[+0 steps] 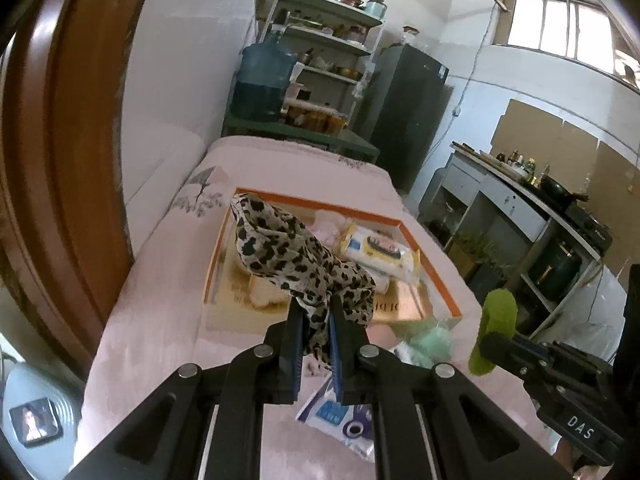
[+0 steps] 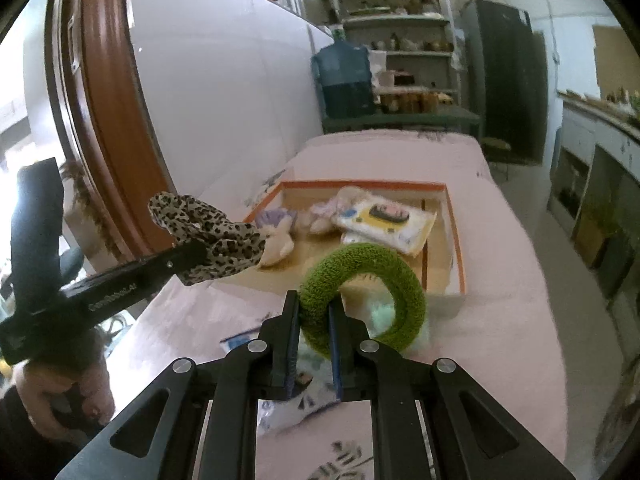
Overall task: Organize soft objects
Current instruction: 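Carry the scrunchie with left tool while right tool carries the green ring over the tray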
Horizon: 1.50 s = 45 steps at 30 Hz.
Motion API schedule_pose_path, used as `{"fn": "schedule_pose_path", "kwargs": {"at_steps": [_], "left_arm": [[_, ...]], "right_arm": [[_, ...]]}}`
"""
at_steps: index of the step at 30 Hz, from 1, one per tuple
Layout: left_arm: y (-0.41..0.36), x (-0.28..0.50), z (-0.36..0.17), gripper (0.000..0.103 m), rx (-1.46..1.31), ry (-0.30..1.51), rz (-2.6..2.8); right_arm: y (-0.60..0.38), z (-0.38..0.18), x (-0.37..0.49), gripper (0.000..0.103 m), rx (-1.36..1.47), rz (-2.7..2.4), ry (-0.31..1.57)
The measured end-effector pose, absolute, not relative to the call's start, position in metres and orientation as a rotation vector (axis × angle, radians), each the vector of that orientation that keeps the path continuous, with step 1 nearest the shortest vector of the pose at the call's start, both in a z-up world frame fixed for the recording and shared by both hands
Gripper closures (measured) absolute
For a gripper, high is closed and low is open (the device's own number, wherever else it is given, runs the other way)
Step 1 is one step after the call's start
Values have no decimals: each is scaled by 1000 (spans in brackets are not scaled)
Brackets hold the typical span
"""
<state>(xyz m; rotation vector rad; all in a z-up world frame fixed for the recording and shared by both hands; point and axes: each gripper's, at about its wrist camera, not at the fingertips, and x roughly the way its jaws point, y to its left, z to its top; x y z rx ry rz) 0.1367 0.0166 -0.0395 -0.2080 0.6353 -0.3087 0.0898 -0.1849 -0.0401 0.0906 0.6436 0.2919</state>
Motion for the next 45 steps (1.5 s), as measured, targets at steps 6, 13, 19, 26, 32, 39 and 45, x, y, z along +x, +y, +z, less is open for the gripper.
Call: {"fn": "schedule_pose_path", "kwargs": {"at_steps": [6, 13, 19, 26, 32, 39, 45], "left_arm": [[14, 153, -25, 92, -212, 607, -316], [5, 173, -11, 92, -205, 574, -319], [-6, 184, -7, 92, -188, 570, -315], [-17, 195, -7, 92, -162, 579, -308], [-18, 214, -11, 92, -183, 610, -305], [-21, 252, -13, 92, -173, 659, -278], [-18, 289, -22, 92, -212, 726, -269]], "right_arm": [[-185, -25, 107, 90, 46, 290, 608], [-187, -17, 134, 90, 45, 286, 599], [-194, -16, 153, 90, 70, 280, 602], [-195, -13, 169, 90, 56, 275, 600], [-194, -11, 184, 90, 36, 278, 609], [-196, -11, 206, 90, 9, 288, 631], [-201, -15, 235, 90, 16, 302, 678]]}}
